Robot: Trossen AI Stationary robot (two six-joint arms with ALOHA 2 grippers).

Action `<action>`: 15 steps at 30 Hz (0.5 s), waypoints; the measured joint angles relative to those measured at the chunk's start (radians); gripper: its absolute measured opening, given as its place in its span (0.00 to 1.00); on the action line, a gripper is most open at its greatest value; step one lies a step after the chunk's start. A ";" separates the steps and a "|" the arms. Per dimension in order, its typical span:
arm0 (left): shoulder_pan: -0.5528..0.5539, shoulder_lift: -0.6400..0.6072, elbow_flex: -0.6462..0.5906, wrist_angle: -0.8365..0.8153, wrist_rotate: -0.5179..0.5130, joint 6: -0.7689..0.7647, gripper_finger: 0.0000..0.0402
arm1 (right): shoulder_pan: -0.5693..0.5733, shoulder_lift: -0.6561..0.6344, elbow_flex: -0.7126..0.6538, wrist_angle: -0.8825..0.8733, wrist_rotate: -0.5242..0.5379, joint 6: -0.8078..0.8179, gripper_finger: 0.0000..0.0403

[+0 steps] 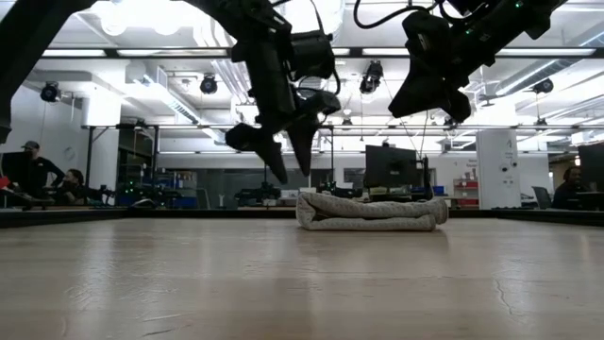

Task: Fold microfiber towels
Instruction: Fold the gray on the table

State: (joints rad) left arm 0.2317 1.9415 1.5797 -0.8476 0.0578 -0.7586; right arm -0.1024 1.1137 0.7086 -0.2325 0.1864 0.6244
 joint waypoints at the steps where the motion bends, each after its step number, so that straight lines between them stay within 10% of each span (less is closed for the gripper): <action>1: 0.000 0.000 -0.009 0.001 0.000 -0.010 0.50 | 0.000 0.000 0.000 0.000 0.000 0.000 0.17; 15: 0.000 0.003 -0.082 0.143 0.087 -0.112 0.50 | 0.000 0.000 0.000 0.001 0.024 0.000 0.17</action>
State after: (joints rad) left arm 0.2317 1.9442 1.4976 -0.7041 0.1452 -0.8707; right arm -0.1024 1.1137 0.7086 -0.2314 0.2100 0.6243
